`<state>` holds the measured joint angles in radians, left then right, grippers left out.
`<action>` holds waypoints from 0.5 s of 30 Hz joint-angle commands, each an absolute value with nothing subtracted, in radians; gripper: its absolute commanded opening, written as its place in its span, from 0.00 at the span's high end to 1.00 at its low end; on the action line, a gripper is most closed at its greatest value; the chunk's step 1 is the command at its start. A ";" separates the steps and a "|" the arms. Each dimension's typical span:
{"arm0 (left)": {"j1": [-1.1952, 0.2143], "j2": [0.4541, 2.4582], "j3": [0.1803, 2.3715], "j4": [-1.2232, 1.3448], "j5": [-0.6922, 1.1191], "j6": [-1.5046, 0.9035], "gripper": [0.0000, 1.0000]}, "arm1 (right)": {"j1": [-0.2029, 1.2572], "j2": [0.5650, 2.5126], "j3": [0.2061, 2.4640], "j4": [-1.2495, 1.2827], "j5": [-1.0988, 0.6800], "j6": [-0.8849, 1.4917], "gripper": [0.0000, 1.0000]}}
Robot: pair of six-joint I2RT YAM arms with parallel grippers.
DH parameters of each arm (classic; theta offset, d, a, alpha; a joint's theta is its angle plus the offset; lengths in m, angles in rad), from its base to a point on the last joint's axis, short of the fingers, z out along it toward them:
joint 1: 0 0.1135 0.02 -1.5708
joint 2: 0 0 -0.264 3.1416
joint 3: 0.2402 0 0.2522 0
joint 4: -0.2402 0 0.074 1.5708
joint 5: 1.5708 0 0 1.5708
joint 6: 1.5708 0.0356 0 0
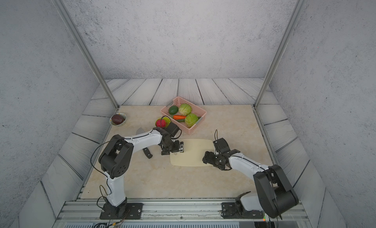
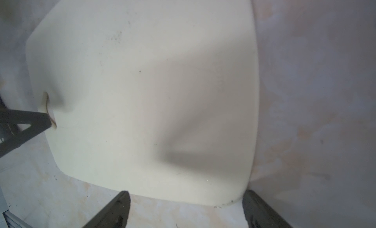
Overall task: Align the knife with the edge of the cutting board
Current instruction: Move the work surface to the center of the board.
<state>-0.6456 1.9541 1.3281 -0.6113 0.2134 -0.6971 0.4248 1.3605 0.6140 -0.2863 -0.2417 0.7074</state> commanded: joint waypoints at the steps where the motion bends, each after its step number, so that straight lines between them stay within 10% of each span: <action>1: -0.640 1.949 1.335 -0.619 0.232 -0.689 0.02 | 0.441 1.392 0.619 -0.289 -0.254 0.719 0.10; 15: -0.624 1.944 1.335 -0.617 0.238 -0.691 0.02 | 0.472 1.450 0.658 -0.281 -0.247 0.724 0.09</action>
<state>-0.6235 1.9541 1.3281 -0.6174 0.2092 -0.6968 0.4534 1.4151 0.6598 -0.2836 -0.2237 0.7086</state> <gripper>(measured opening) 0.984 0.906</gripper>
